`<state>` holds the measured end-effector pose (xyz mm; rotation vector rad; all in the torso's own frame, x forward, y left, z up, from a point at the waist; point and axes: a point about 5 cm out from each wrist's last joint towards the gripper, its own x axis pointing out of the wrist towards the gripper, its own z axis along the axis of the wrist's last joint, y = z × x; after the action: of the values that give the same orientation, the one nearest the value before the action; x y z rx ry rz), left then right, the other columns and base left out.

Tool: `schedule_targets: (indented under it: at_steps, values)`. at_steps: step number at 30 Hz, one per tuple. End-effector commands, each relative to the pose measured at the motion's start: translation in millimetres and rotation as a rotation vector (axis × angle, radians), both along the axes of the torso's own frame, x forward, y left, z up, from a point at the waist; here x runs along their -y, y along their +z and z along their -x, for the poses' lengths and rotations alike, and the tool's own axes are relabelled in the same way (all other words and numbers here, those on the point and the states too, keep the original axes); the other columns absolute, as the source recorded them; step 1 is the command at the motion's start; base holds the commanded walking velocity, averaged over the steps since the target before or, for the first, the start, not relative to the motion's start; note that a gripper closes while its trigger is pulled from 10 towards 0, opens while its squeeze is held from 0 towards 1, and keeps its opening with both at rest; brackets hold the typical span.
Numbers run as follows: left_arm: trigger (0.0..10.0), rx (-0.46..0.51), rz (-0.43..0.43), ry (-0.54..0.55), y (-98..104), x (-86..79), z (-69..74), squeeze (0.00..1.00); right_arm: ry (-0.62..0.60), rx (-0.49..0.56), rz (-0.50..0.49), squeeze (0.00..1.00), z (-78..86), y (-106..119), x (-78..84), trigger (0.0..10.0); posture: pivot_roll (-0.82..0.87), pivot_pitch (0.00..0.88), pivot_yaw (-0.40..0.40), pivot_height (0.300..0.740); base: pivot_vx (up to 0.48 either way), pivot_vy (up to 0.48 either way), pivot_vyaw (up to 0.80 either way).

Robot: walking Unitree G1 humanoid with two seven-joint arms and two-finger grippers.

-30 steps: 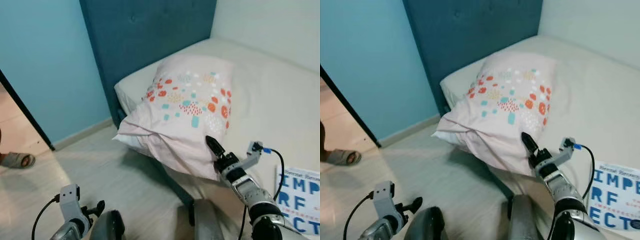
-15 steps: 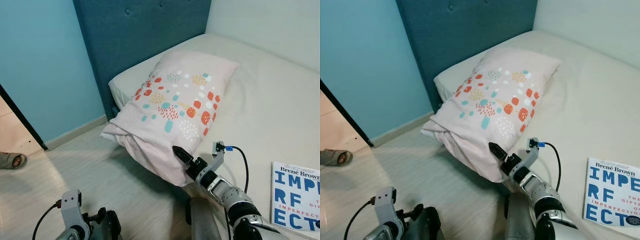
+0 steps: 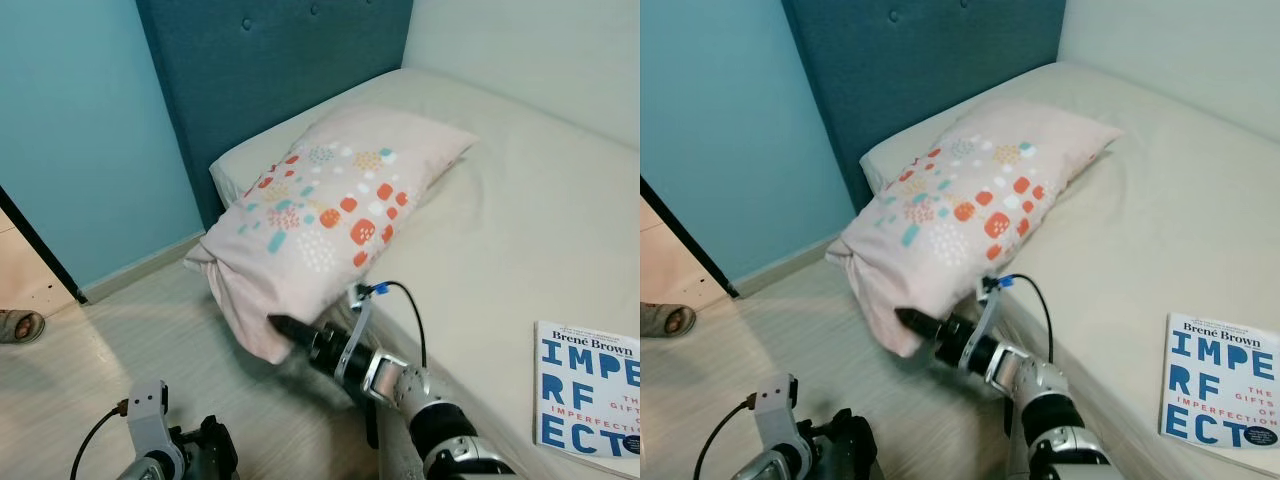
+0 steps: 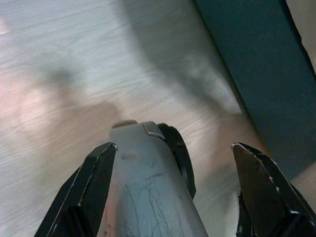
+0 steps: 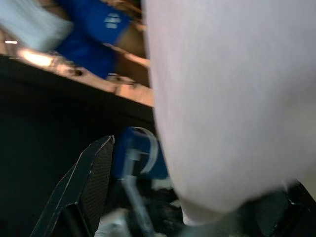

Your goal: Clean up the room

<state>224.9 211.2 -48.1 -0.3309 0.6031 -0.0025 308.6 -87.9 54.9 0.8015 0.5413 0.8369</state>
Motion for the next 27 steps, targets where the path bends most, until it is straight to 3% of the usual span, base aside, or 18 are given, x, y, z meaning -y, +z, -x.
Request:
schedule_targets:
  at_steps: [1,3,4,7,11,21,27]
  values:
    - [10.0,-0.022,0.004,-0.01,-5.0,2.6,7.1,0.0,-0.05,0.009,0.037,0.0,-3.2,1.3,12.9,10.0,-0.06,0.15,0.014,0.481,0.0,0.0,0.0]
    - [10.0,-0.021,0.006,-0.011,-5.0,3.3,7.0,0.0,-0.191,0.017,0.084,0.0,-11.3,6.1,46.0,10.0,-0.07,0.152,0.014,0.481,0.0,0.0,0.0]
    - [10.0,-0.021,0.006,-0.011,-5.0,3.3,7.0,0.0,-0.191,0.017,0.084,0.0,-11.3,6.1,46.0,10.0,-0.07,0.152,0.014,0.481,0.0,0.0,0.0]
    - [10.0,-0.023,0.006,-0.021,-5.5,4.5,7.4,0.0,-0.405,0.053,0.072,0.0,-18.8,26.2,99.2,10.0,-0.07,0.157,0.016,0.481,0.0,0.0,0.0]
    - [10.0,-0.027,0.008,-0.028,-7.3,5.5,10.7,0.0,-0.525,0.139,-0.005,0.0,-24.8,55.3,128.3,10.0,-0.07,0.172,0.023,0.481,0.0,0.0,0.0]
    - [10.0,-0.035,0.001,-0.031,-10.9,1.3,19.7,0.0,-0.563,0.132,0.002,0.0,-37.1,59.6,124.8,10.0,-0.04,0.216,0.022,0.481,0.0,0.0,0.0]
    - [10.0,-0.019,-0.02,-0.029,-12.4,-16.5,36.2,0.0,-0.609,0.087,-0.042,0.0,-56.7,66.1,105.8,10.0,0.03,0.286,0.041,0.481,0.0,0.0,0.0]
